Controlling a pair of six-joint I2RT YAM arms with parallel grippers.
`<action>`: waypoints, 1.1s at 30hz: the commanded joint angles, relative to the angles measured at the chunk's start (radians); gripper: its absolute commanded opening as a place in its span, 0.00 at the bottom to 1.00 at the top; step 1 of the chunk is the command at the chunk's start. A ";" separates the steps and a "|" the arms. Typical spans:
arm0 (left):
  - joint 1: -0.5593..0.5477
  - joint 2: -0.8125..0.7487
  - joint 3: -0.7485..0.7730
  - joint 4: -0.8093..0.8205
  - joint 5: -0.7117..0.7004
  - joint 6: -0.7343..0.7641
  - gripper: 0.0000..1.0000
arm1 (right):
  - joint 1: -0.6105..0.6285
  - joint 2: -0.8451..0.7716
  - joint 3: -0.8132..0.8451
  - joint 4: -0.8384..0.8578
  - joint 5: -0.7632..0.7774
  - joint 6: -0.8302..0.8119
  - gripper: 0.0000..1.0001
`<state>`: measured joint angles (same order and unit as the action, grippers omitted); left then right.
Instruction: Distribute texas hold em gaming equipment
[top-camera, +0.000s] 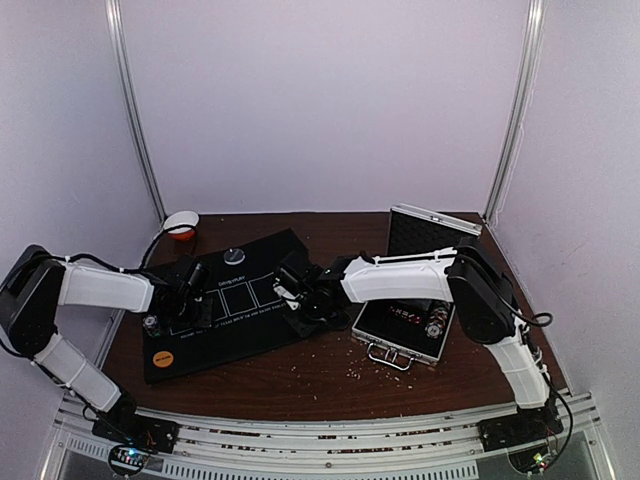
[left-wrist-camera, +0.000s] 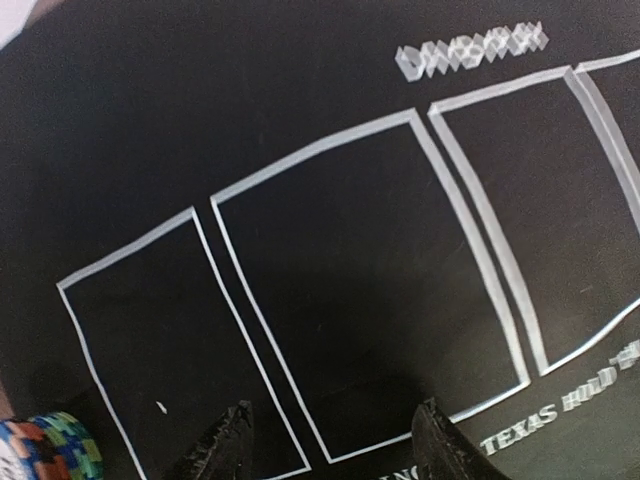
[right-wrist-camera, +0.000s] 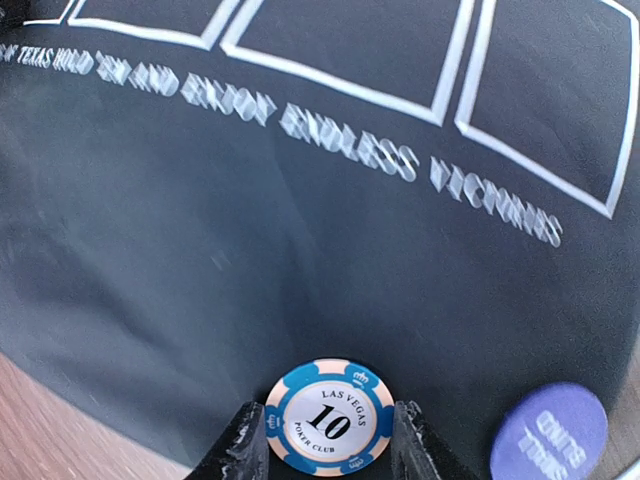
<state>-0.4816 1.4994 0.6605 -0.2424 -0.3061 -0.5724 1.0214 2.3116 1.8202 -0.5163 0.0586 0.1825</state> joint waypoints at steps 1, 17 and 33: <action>-0.002 0.042 -0.030 0.078 -0.009 -0.008 0.57 | 0.002 -0.061 -0.087 -0.101 0.062 0.013 0.36; -0.001 0.033 0.012 0.060 -0.037 0.047 0.58 | -0.004 -0.094 -0.111 -0.105 0.060 0.012 0.56; -0.001 -0.079 0.176 0.005 -0.021 0.214 0.67 | -0.150 -0.522 -0.308 -0.284 0.023 -0.276 0.72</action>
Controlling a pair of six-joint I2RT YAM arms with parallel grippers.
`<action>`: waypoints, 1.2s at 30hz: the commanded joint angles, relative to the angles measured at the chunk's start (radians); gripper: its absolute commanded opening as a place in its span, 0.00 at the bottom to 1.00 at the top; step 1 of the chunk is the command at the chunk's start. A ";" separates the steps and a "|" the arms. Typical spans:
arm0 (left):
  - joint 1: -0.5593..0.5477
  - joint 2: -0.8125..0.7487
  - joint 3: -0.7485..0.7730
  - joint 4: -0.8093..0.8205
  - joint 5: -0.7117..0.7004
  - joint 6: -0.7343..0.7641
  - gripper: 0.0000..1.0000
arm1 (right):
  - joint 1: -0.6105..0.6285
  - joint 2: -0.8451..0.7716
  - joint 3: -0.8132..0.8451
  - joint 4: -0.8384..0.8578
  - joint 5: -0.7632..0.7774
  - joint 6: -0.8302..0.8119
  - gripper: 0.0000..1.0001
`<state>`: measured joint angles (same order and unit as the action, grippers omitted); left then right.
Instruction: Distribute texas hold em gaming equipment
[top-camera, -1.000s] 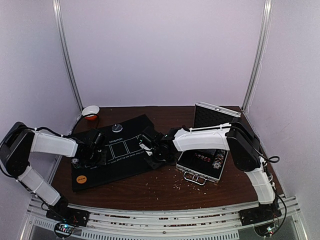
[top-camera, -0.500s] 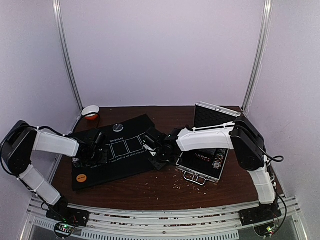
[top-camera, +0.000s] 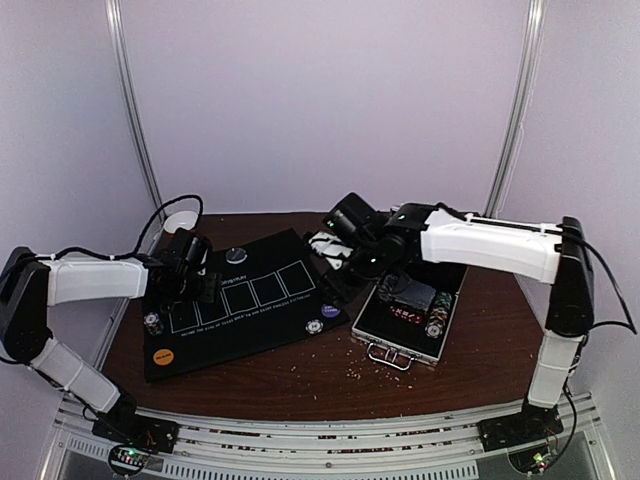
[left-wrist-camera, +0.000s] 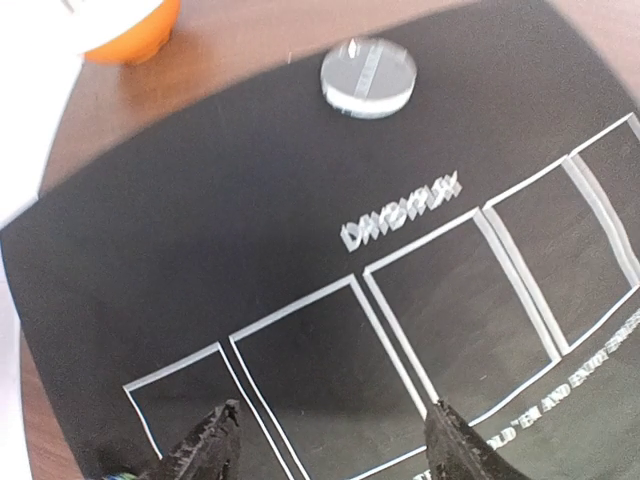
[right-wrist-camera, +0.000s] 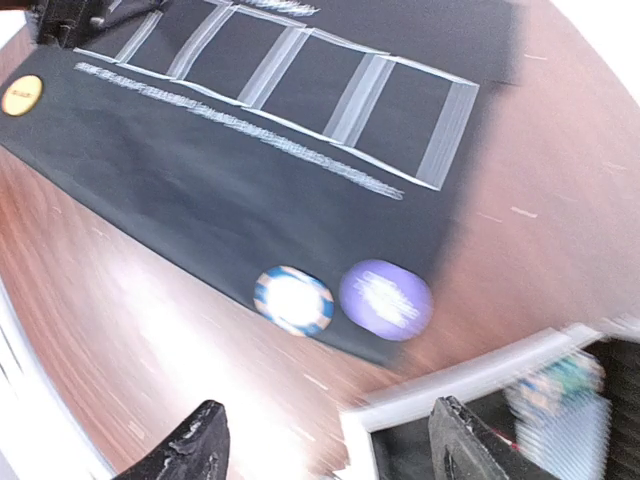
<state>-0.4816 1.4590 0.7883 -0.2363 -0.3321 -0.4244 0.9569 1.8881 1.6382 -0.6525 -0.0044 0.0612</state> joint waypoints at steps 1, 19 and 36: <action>-0.002 -0.046 0.057 -0.001 0.012 0.074 0.69 | -0.117 -0.131 -0.161 -0.171 0.112 -0.192 0.72; -0.002 -0.058 0.065 0.030 0.084 0.173 0.76 | -0.305 -0.170 -0.464 -0.146 0.378 -0.499 0.72; -0.001 -0.039 0.067 0.028 0.070 0.196 0.77 | -0.294 -0.245 -0.508 -0.185 0.294 -0.477 0.70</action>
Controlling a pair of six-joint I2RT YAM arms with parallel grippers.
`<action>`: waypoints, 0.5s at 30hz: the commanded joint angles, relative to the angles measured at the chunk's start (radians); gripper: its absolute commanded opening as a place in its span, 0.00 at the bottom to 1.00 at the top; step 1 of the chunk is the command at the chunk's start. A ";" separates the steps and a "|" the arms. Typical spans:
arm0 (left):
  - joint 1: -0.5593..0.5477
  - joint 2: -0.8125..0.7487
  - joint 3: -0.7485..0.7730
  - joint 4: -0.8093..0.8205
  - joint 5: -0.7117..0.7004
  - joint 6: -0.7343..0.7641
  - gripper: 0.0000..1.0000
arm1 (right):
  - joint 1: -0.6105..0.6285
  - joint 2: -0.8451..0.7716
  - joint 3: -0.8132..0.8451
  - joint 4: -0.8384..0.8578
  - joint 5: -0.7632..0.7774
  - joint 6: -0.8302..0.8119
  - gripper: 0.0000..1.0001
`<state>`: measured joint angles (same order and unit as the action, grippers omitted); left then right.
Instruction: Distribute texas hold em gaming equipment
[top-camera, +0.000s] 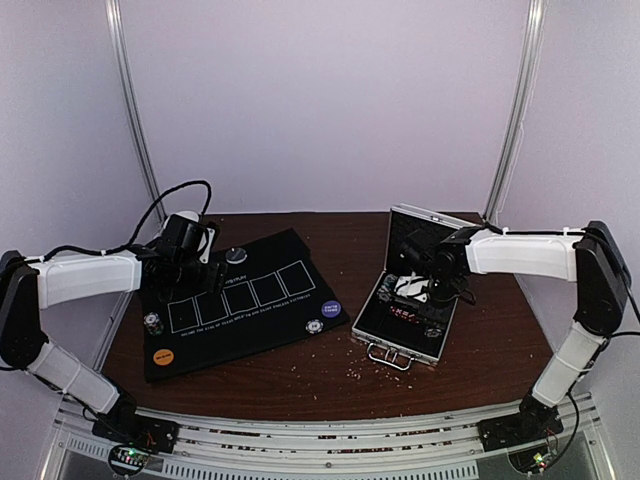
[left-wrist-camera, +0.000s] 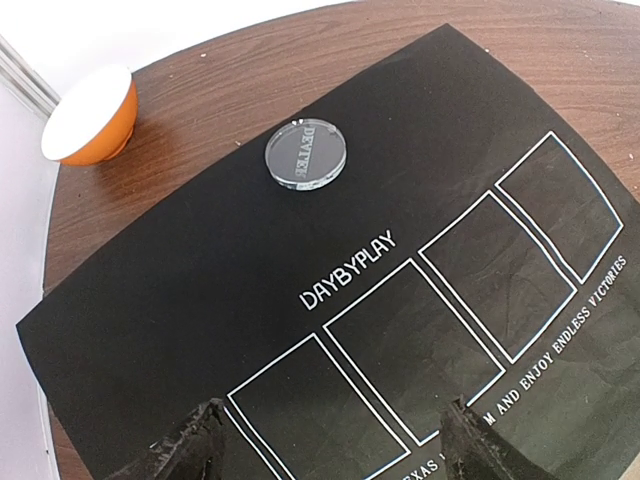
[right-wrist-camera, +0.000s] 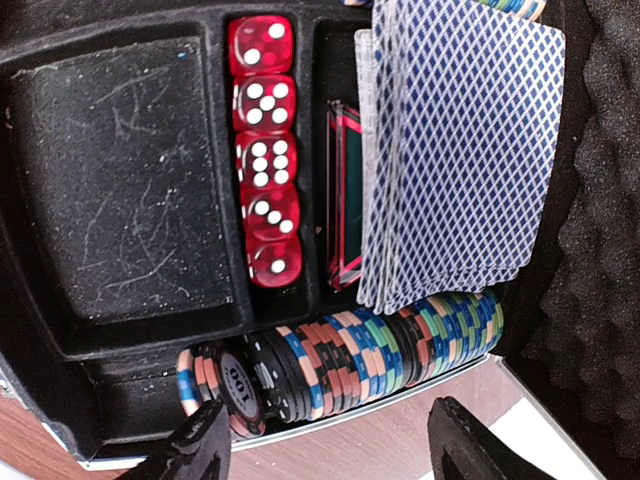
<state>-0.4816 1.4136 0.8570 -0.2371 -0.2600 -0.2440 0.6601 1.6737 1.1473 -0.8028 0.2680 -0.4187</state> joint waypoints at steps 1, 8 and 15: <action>-0.001 0.008 -0.001 0.028 -0.002 0.015 0.77 | 0.003 -0.034 -0.015 -0.021 0.041 0.007 0.70; 0.000 0.009 0.001 0.027 0.001 0.018 0.77 | -0.002 -0.016 0.015 -0.001 0.187 0.026 0.70; 0.000 0.005 -0.001 0.028 0.002 0.023 0.77 | 0.063 -0.108 0.000 -0.096 0.061 0.005 0.69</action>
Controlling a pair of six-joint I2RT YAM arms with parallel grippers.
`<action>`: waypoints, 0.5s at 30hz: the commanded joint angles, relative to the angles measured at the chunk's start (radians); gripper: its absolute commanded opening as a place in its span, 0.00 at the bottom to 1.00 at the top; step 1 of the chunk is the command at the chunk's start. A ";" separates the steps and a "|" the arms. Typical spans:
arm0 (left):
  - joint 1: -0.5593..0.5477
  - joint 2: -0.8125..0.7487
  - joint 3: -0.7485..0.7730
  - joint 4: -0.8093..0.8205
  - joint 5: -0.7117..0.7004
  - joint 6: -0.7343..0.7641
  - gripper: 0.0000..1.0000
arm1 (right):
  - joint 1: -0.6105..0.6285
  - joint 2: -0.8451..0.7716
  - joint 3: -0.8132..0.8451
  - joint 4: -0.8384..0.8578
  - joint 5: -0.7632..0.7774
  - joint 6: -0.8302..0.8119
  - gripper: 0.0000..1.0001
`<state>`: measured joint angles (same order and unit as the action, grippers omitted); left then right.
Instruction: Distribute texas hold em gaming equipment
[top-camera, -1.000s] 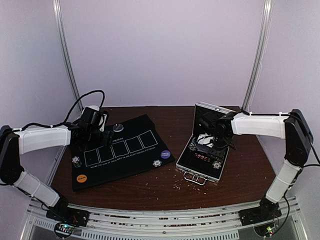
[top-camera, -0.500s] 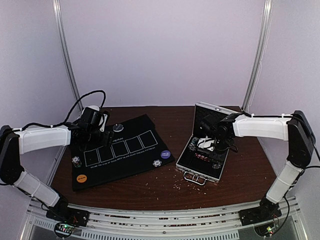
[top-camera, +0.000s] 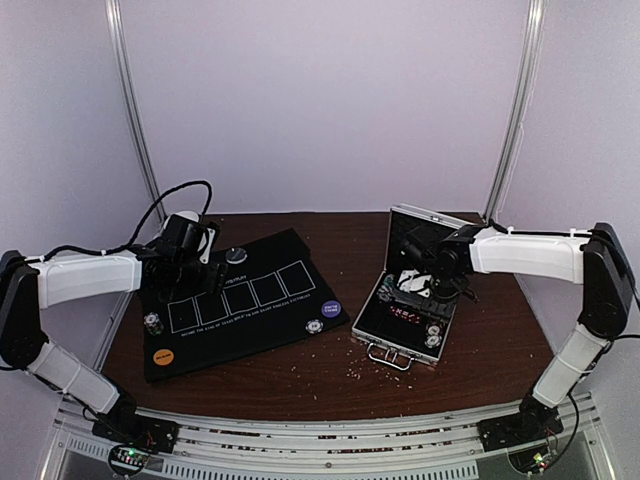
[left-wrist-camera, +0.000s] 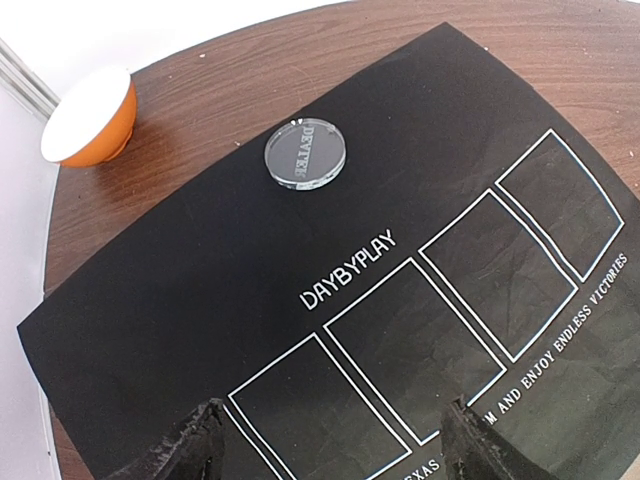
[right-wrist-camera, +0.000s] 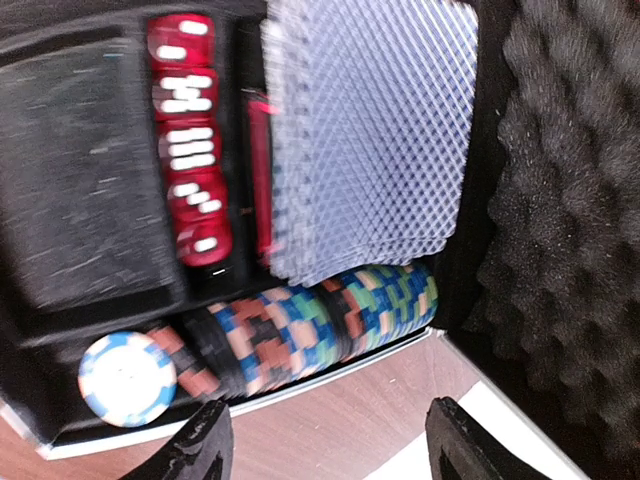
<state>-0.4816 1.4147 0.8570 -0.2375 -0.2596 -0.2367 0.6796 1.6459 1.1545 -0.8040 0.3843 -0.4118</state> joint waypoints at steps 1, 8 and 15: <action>0.000 0.005 -0.001 0.027 0.005 0.015 0.77 | 0.049 -0.090 -0.018 -0.116 -0.084 -0.007 0.69; -0.001 0.010 0.001 0.027 0.013 0.018 0.77 | 0.120 -0.105 -0.105 -0.115 -0.085 -0.053 0.70; -0.001 0.009 -0.002 0.026 0.018 0.021 0.77 | 0.122 -0.069 -0.119 -0.031 -0.051 -0.111 0.77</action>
<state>-0.4816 1.4155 0.8570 -0.2375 -0.2535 -0.2325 0.7990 1.5452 1.0405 -0.8635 0.3088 -0.4850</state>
